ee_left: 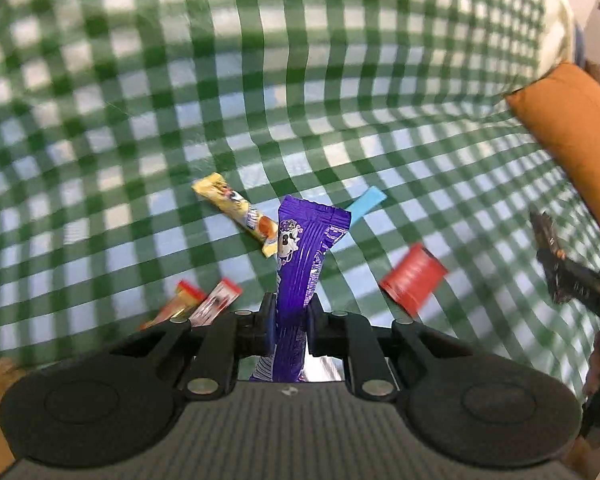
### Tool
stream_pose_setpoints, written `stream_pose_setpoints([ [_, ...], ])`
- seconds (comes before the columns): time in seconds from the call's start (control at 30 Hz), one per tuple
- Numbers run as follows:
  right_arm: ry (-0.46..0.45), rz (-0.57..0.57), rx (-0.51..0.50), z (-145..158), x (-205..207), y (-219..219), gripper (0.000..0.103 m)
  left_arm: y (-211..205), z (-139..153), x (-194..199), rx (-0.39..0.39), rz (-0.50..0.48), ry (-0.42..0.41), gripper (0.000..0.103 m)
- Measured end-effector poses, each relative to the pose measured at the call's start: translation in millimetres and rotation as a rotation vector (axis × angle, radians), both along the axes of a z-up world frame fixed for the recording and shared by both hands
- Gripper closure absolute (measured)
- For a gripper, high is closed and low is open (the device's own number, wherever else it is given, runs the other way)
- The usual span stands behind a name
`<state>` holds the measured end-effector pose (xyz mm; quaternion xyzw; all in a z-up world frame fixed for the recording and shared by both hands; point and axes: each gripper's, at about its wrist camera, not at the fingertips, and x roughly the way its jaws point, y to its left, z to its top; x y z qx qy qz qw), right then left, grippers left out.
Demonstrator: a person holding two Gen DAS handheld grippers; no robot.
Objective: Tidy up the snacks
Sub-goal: 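Carry the purple bar and chocolate bar with both tools over the box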
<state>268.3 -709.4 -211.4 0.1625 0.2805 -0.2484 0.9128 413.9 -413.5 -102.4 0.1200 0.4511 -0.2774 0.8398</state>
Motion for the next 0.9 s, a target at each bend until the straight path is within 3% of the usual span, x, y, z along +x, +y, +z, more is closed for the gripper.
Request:
stream_pose_setpoints([
  [0.23, -0.057, 0.061, 0.143, 54.9, -87.8, 94.1, 0.061, 88.2, 75.9, -89.9, -0.054, 0.019, -0.086, 0.087],
  [0.37, -0.056, 0.131, 0.211, 78.7, -119.8, 155.4, 0.061, 143.1, 100.3, -136.4, -0.076, 0.073, -0.102, 0.087],
  [0.7, -0.102, 0.465, 0.214, 154.1, -175.5, 318.5, 0.061, 286.5, 143.1, -238.6, -0.113, 0.220, -0.177, 0.087],
  [0.9, -0.084, 0.638, 0.181, 167.2, -209.7, 403.6, 0.061, 349.3, 139.3, -295.8, -0.075, 0.302, -0.223, 0.087],
])
